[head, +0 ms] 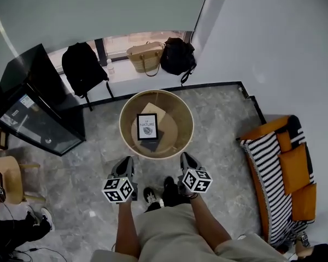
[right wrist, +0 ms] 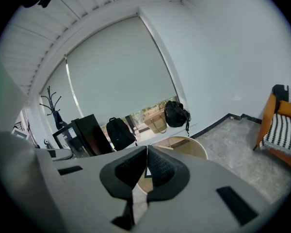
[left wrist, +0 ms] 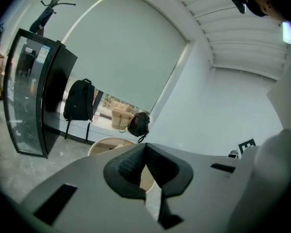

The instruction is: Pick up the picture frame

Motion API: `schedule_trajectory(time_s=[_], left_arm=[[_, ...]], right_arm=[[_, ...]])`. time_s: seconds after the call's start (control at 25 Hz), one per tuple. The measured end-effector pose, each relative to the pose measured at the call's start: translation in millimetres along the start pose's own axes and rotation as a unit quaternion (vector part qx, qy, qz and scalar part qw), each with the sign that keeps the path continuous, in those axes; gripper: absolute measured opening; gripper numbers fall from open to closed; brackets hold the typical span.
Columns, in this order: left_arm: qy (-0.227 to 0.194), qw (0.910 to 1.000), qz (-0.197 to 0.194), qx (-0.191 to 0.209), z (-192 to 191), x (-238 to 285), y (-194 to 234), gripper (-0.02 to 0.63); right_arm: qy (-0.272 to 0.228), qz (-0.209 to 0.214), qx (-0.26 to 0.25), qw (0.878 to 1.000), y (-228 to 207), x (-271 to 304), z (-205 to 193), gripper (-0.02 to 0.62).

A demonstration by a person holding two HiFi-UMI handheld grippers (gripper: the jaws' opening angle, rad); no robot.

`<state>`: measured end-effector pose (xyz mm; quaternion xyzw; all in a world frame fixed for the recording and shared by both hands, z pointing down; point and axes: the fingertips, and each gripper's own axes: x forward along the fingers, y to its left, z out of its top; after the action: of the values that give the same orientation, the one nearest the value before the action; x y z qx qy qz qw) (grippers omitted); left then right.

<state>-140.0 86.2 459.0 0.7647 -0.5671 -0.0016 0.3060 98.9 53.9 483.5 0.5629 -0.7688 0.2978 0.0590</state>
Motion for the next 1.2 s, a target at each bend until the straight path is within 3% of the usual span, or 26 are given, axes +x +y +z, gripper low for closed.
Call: schedule_trajectory(time_s=[0.24, 0.6, 1.2], left_arm=[[0.007, 0.9999, 0.007, -0.012, -12.2, 1.6, 17.1, 0.020], [-0.007, 0.9989, 0.042, -0.019, 22.5, 10.6, 61.6, 0.020], [0.043, 0.9983, 0.024, 0.030, 81.6, 154.2, 65.2, 0.020]], right_arm=[[0.021, 0.011, -0.012, 1.000, 8.6, 23.1, -8.6, 0.034], [0.038, 0.045, -0.027, 0.998, 38.3, 82.9, 4.0, 0.034], [0.071, 0.072, -0.009, 0.995, 5.8, 220.6, 64.8, 0.034]])
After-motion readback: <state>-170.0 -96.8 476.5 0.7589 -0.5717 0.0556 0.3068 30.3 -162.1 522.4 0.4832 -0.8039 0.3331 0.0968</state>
